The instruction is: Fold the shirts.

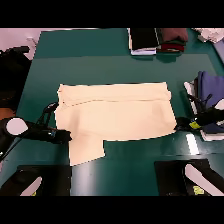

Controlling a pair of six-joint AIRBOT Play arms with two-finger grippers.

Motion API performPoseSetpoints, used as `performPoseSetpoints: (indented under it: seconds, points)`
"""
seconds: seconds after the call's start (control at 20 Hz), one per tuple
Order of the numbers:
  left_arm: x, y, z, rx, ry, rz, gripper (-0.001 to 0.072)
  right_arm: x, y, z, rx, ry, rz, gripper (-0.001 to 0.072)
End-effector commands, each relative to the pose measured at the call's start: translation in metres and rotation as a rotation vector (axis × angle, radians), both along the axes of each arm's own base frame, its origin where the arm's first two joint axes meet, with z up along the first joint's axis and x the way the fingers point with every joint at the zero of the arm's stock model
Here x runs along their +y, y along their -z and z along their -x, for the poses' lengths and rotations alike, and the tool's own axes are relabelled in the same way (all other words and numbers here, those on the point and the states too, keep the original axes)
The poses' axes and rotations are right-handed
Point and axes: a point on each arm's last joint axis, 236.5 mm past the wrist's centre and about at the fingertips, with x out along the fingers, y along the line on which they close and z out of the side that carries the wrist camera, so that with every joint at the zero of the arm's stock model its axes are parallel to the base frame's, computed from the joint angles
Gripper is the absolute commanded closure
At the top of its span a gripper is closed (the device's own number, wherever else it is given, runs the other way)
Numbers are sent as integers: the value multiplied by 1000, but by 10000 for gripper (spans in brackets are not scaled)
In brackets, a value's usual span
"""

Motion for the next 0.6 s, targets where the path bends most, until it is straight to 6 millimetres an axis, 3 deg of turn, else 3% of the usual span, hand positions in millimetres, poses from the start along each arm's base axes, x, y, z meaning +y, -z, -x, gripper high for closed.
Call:
performPoseSetpoints:
  seconds: [0.0,0.15,0.25,0.35,0.55]
  points:
    - [8,-15,23,8,19,-18,686,-17,-31,14,-41,-75,133,691]
    - [13,-24,58,73,63,-27,685,-27,-57,25,-93,-88,209,691]
    - [13,-34,58,62,73,-28,684,-29,-74,17,-160,-69,232,691]
    - [10,-50,33,-38,46,-16,685,-33,-89,2,-215,-48,251,691]
    - [25,-73,-40,-242,-28,-97,684,-45,-99,-41,-224,-42,243,691]
